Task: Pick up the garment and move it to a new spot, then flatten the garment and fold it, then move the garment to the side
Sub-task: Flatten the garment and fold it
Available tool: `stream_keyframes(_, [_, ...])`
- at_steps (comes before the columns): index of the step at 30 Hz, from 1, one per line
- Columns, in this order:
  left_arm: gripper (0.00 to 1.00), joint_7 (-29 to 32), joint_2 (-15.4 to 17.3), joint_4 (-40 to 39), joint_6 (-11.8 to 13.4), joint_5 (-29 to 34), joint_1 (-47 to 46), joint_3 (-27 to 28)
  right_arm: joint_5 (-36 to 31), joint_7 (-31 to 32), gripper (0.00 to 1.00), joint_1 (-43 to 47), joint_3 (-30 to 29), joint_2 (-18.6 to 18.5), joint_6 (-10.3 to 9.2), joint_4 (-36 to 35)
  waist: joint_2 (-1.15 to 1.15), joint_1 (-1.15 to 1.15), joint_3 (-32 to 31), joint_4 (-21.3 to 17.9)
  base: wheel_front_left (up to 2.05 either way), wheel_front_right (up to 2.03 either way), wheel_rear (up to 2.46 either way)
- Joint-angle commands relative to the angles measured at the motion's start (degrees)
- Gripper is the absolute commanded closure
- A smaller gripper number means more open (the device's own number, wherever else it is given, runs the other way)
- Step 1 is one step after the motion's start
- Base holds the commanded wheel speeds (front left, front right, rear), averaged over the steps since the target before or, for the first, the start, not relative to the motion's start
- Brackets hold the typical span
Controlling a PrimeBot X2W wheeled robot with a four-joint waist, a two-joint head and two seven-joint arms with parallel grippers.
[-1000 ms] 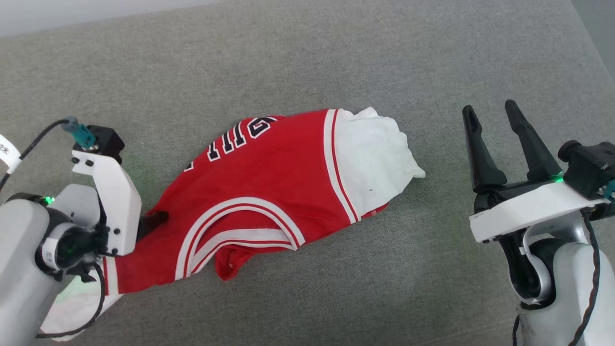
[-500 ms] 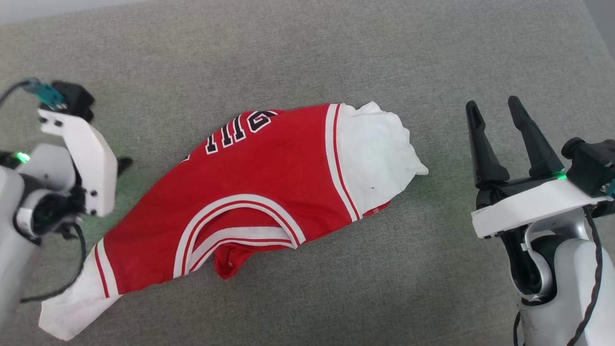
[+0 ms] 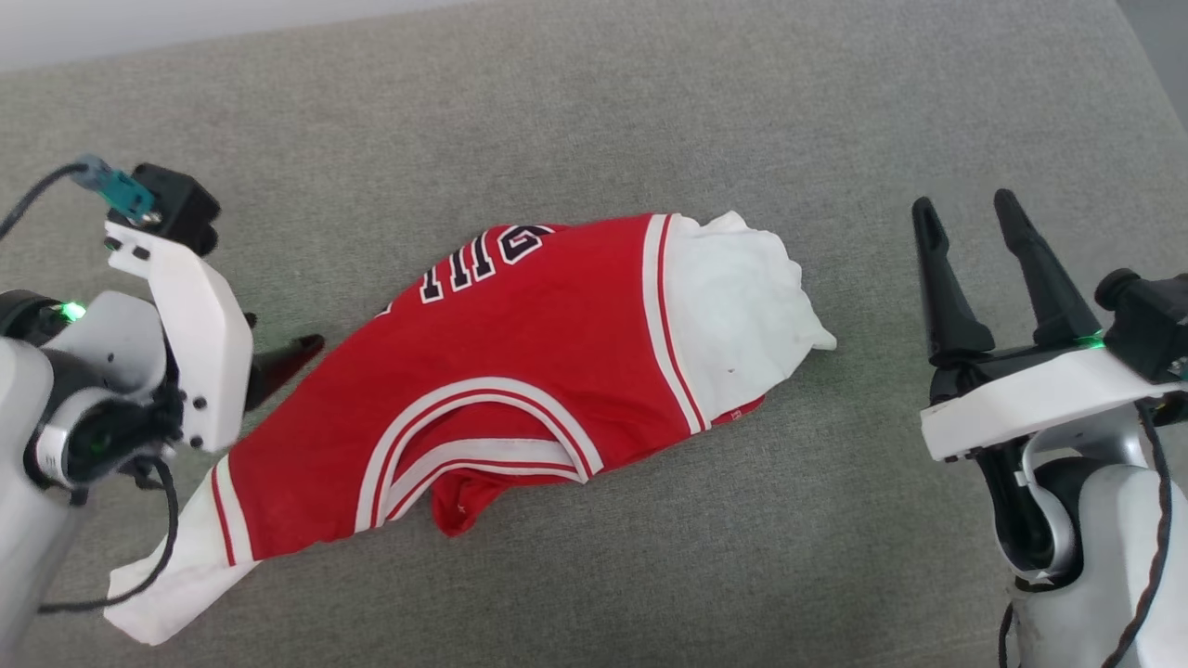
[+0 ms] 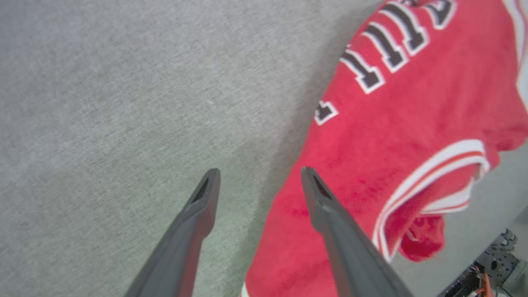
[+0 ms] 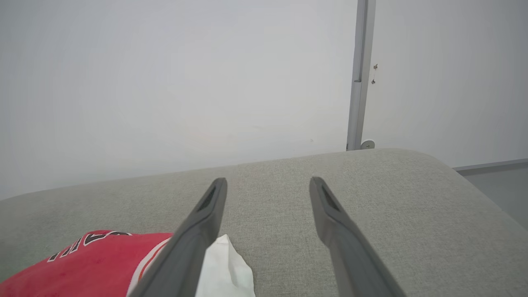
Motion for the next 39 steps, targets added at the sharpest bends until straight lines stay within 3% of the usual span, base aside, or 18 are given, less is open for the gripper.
stream_keyframes(1, [0.0, 0.5, 0.9, -2.8, 0.8, -0.3, 1.5, 0.1, -0.3, 0.1, 0.0, 0.3, -0.2, 0.0, -0.02, -0.4, 0.0, 0.0, -0.4, 0.3, 0.0, 0.0, 0.0])
stream_keyframes(8, [0.0, 1.8, 5.0, -20.4, 5.2, -1.0, 9.1, 0.5, -0.6, 0.9, 0.0, 1.0, -0.9, 0.0, -0.02, -1.9, 0.0, 0.0, -0.7, 1.6, 0.0, 0.0, 0.0])
stream_keyframes(13, [0.0, 0.9, 6.6, -25.8, 7.0, 0.0, 13.8, -0.2, -0.6, 1.2, 0.0, 1.1, -0.6, 0.0, -0.02, -2.4, 0.0, 0.0, -0.3, 2.0, 0.0, 0.0, 0.0])
stream_keyframes(20, [0.0, -1.4, 7.1, -23.7, 6.3, 4.0, 16.8, -2.8, -0.3, 1.3, 0.0, 0.4, 0.1, 0.0, -0.02, -2.8, 0.0, 0.0, 0.8, 1.2, 0.0, 0.0, 0.0])
stream_keyframes(27, [0.0, -6.6, 3.9, -12.2, 3.2, 9.4, 15.9, -6.6, -0.4, 1.3, 0.0, 0.0, 0.1, 0.0, -0.02, -2.5, 0.0, 0.0, 1.7, 0.5, 0.0, 0.0, 0.0])
stream_keyframes(28, [0.39, -7.4, 3.1, -9.9, 3.1, 9.5, 15.9, -6.6, -0.5, 1.3, 0.0, -0.1, 0.2, 0.0, -0.02, -2.4, 0.0, 0.0, 1.8, 0.5, 0.0, 0.0, 0.0])
stream_keyframes(29, [1.0, -8.2, 2.7, -8.1, 2.3, 10.1, 15.7, -7.1, -0.5, 1.4, 0.0, -0.1, 0.2, 0.0, -0.02, -2.4, 0.0, 0.0, 1.9, 0.4, 0.0, 0.0, 0.0])
stream_keyframes(34, [1.0, -9.6, 0.4, -3.7, -0.4, 7.9, 13.9, -7.3, -0.9, 1.5, 0.0, 0.0, -0.1, 0.0, -0.02, -2.3, 0.0, 0.0, 1.4, 0.5, 0.0, 0.0, 0.0])
stream_keyframes(39, [1.0, -8.3, 1.6, -6.3, -0.9, 4.8, 9.9, -4.5, -1.2, 1.9, 0.0, 0.4, -0.6, 0.0, -0.02, -2.8, 0.0, 0.0, 0.7, 1.0, 0.0, 0.0, 0.0])
